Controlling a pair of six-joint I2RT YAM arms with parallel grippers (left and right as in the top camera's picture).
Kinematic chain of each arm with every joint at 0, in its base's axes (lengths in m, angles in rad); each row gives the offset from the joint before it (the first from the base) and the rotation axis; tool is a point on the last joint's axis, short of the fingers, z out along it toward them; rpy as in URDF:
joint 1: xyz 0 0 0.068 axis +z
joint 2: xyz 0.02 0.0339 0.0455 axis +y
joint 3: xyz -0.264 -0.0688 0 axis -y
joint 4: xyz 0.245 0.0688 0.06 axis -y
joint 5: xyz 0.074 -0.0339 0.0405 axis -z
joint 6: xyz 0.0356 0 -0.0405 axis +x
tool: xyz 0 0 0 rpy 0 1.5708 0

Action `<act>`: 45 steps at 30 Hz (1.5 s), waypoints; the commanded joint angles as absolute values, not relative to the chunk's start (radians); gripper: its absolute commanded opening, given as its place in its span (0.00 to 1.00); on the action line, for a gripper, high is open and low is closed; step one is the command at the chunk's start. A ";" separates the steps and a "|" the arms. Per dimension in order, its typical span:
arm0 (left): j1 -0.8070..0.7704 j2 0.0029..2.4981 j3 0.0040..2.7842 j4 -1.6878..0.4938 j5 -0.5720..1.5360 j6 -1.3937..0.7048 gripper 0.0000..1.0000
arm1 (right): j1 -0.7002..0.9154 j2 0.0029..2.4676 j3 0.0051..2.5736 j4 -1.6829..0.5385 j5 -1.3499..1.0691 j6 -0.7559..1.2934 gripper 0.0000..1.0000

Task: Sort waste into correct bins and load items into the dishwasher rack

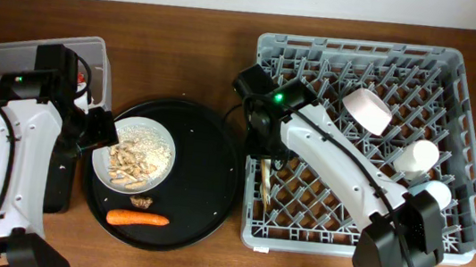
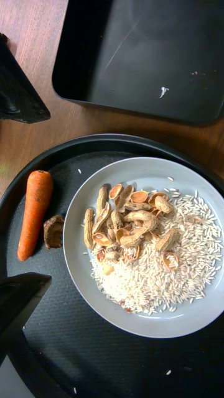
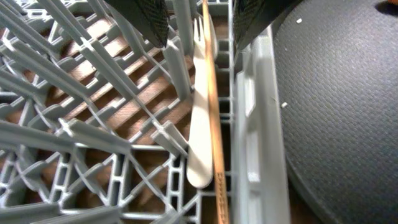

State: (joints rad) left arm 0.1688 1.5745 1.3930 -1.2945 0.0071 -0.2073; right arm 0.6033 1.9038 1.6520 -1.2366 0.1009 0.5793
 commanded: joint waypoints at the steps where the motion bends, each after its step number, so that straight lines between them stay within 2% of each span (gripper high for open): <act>1: 0.171 1.556 1.388 -1.294 0.018 -0.224 0.77 | 0.558 1.834 1.724 -1.275 0.117 0.580 0.38; 3: 0.169 1.556 1.388 -1.283 0.065 -0.223 0.76 | 0.500 1.759 1.747 -1.297 0.112 0.580 0.41; 5: 0.151 1.556 1.388 -1.269 0.067 -0.223 0.76 | 0.424 1.681 1.747 -1.318 0.105 0.579 0.52; 6: 0.139 1.556 1.388 -1.264 0.067 -0.223 0.76 | 0.392 1.655 1.747 -1.333 0.101 0.570 0.53; 13: -0.032 1.570 1.388 -1.176 0.067 -0.224 0.76 | 0.150 1.566 1.747 -1.506 0.057 0.310 0.54; 17: -0.137 1.634 1.388 -1.155 0.067 -0.224 0.76 | 0.074 1.566 1.730 -1.535 0.057 0.266 0.54; 28: -0.220 1.851 1.388 -1.136 0.136 -0.265 0.76 | 0.063 1.566 1.692 -1.523 0.057 0.262 0.54; 45: -0.246 1.970 1.388 -1.068 0.181 -0.264 0.76 | 0.063 1.566 1.692 -1.523 0.061 0.262 0.54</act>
